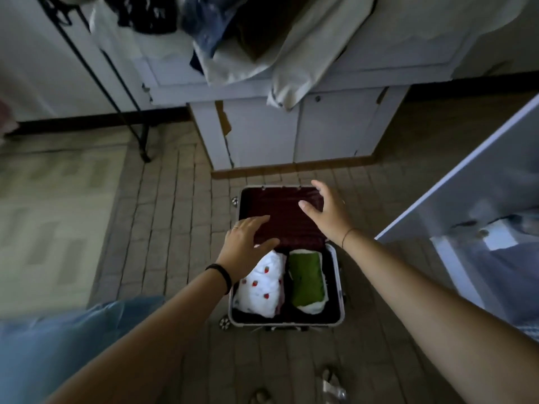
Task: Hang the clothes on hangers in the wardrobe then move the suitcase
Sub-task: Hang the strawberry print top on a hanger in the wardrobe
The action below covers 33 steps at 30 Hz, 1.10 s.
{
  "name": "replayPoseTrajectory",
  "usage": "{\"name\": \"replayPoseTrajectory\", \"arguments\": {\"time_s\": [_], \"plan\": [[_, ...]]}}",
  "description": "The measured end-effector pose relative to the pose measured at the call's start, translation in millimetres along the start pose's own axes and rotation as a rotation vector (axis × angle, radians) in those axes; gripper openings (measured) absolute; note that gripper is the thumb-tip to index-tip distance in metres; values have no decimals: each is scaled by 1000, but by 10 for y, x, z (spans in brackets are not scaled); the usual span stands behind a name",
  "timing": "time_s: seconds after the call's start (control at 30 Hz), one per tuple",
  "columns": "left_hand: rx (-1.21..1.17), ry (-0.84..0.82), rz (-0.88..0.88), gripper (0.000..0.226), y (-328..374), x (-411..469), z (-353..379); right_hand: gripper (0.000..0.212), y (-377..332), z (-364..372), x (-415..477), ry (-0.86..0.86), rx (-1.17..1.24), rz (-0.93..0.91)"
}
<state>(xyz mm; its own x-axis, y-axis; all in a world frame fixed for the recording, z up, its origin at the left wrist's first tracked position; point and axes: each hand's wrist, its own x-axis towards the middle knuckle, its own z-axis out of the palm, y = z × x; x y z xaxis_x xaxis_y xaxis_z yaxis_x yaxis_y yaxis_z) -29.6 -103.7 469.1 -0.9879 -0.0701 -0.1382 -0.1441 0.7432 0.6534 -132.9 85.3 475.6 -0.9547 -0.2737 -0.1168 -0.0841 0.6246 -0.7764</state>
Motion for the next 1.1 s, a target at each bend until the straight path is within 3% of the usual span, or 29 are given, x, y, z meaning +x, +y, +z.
{"name": "replayPoseTrajectory", "arguments": {"time_s": [0.13, 0.37, 0.77, 0.9, 1.03, 1.1], "plan": [[-17, 37, -88, 65, -726, -10, 474, 61, 451, 701, 185, -80, -50, -22], [-77, 73, -217, 58, -1875, 145, 1737, 58, 1658, 1923, 447, -145, -82, -26], [-123, 97, -279, 56, -3812, 589, 3926, 63, 3942, 3834, 723, -257, -99, 90], [-100, 77, -246, 62, -4103, 724, 4340, 91, 4340, 4124, 859, -253, 41, 198], [-147, 22, -256, 72, -4227, 797, 4518, 88, 4392, 4249, 894, -158, 166, 253], [-180, 3, -269, 78, -4217, 799, 4546, 77, 4345, 4322, 890, -168, 221, 247]]}}
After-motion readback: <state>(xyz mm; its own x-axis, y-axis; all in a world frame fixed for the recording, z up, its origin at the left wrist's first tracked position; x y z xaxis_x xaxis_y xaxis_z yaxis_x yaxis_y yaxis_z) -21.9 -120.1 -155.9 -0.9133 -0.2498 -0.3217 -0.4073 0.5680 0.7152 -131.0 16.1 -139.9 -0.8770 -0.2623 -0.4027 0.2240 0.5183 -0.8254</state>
